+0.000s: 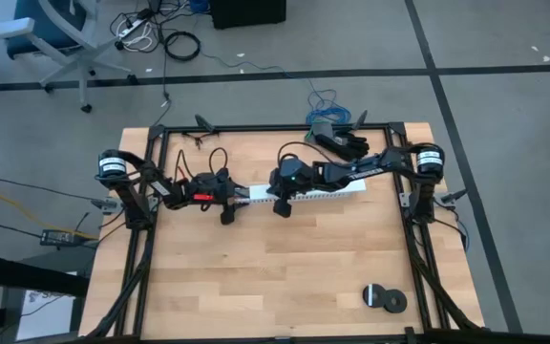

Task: Ziptie cables
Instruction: Close the white cable duct lid

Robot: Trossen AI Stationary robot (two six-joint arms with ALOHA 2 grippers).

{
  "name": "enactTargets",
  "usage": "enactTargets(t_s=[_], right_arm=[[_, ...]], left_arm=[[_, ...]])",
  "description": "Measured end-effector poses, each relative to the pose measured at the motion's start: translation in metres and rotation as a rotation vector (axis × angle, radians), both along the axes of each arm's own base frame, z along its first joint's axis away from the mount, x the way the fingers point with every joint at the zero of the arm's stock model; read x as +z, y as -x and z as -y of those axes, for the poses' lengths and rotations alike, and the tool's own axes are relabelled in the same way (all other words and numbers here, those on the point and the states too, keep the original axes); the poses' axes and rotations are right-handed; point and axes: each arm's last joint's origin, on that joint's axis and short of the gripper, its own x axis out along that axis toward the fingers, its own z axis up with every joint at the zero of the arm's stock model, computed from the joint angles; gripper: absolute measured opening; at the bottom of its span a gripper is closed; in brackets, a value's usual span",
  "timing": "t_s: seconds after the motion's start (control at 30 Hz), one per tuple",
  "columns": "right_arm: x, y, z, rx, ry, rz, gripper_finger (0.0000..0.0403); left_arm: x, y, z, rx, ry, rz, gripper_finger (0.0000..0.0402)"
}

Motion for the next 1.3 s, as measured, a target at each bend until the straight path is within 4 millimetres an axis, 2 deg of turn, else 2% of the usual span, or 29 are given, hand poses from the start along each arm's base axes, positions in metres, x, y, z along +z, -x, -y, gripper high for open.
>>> enactTargets(t_s=[0.07, 0.2, 0.37, 0.47, 0.67, 0.73, 0.83, 0.93, 1.03, 1.17, 1.3], right_arm=[[-0.016, -0.003, 0.002, -0.002, -0.018, -0.028, 0.0000], [-0.036, -0.032, 0.008, 0.052, -0.069, 0.019, 0.0000], [-0.035, -0.066, 0.010, 0.127, -0.055, 0.069, 0.0000], [-0.024, -0.065, 0.006, 0.140, -0.008, 0.071, 0.0000], [0.025, -0.039, -0.004, 0.126, 0.059, 0.023, 0.0000], [0.023, -0.027, -0.005, 0.096, 0.052, -0.042, 0.0000], [0.003, -0.013, -0.001, 0.047, -0.004, -0.166, 0.0000], [-0.021, -0.021, 0.010, 0.058, -0.118, -0.159, 0.0000], [-0.034, -0.048, 0.015, 0.119, -0.152, -0.033, 0.0000], [-0.027, -0.074, 0.012, 0.180, -0.068, 0.029, 0.0000], [-0.012, -0.072, 0.006, 0.198, 0.008, 0.031, 0.0000]], left_arm=[[0.000, 0.000, 0.000, -0.001, -0.001, 0.001, 0.0266], [0.000, 0.000, 0.000, -0.001, -0.001, 0.001, 0.0260], [0.000, 0.000, 0.000, -0.001, 0.000, 0.000, 0.0259], [0.000, 0.000, 0.000, -0.001, 0.002, 0.000, 0.0258], [0.000, 0.000, 0.000, -0.004, 0.005, -0.005, 0.0258], [0.000, 0.000, 0.000, -0.004, 0.006, -0.006, 0.0258], [0.000, 0.000, 0.000, -0.003, 0.005, -0.006, 0.0258], [-0.001, 0.000, 0.000, -0.002, 0.005, -0.008, 0.0258], [-0.001, 0.000, 0.000, -0.001, 0.005, -0.008, 0.0258], [-0.001, 0.001, 0.000, -0.001, 0.005, -0.008, 0.0258], [0.000, 0.000, 0.000, 0.000, 0.010, -0.005, 0.0258]])
